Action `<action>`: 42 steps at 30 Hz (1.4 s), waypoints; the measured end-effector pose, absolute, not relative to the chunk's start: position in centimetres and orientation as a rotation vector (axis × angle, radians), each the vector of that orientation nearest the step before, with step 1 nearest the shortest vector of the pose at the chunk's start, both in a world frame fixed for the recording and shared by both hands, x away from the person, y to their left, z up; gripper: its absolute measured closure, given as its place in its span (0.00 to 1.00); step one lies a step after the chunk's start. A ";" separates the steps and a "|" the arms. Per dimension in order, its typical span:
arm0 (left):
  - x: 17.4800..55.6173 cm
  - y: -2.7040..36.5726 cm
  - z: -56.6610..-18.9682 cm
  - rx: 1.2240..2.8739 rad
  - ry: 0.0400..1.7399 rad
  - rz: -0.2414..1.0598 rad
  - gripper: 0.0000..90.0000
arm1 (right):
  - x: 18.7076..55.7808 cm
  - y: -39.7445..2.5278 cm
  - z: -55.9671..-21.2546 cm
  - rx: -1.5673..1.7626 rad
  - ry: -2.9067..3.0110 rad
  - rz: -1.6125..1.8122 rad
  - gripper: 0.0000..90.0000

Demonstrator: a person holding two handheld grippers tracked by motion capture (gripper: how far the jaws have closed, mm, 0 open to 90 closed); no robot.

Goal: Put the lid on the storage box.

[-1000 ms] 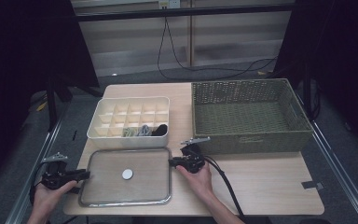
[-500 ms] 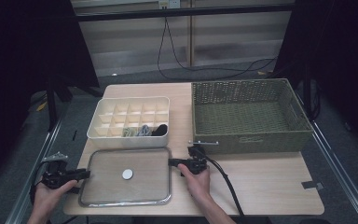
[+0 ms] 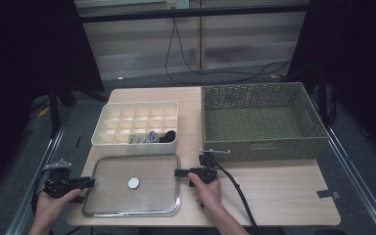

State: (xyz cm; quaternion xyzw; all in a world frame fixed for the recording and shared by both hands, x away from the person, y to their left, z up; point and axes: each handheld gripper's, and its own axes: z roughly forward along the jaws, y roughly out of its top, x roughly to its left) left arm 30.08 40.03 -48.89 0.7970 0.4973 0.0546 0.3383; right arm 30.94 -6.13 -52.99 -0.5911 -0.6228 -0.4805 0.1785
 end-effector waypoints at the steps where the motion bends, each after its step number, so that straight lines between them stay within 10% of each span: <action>1: 30.1 40.0 -48.9 2.075 1.298 0.142 0.75 | 31.0 -6.2 -53.0 -1.659 -1.765 -1.355 0.82; 20: 30.1 40.1 -48.9 2.063 1.300 0.127 0.75 | 30.9 -5.8 -52.9 -1.517 -1.812 -1.367 0.82; 34: 29.7 40.5 -48.7 2.049 1.302 0.012 0.35 | 30.7 -6.2 -52.8 -1.466 -1.793 -1.433 0.87; 42: 29.1 40.4 -48.8 2.002 1.310 -0.058 0.43 | 30.5 -6.2 -52.6 -1.460 -1.807 -1.462 0.87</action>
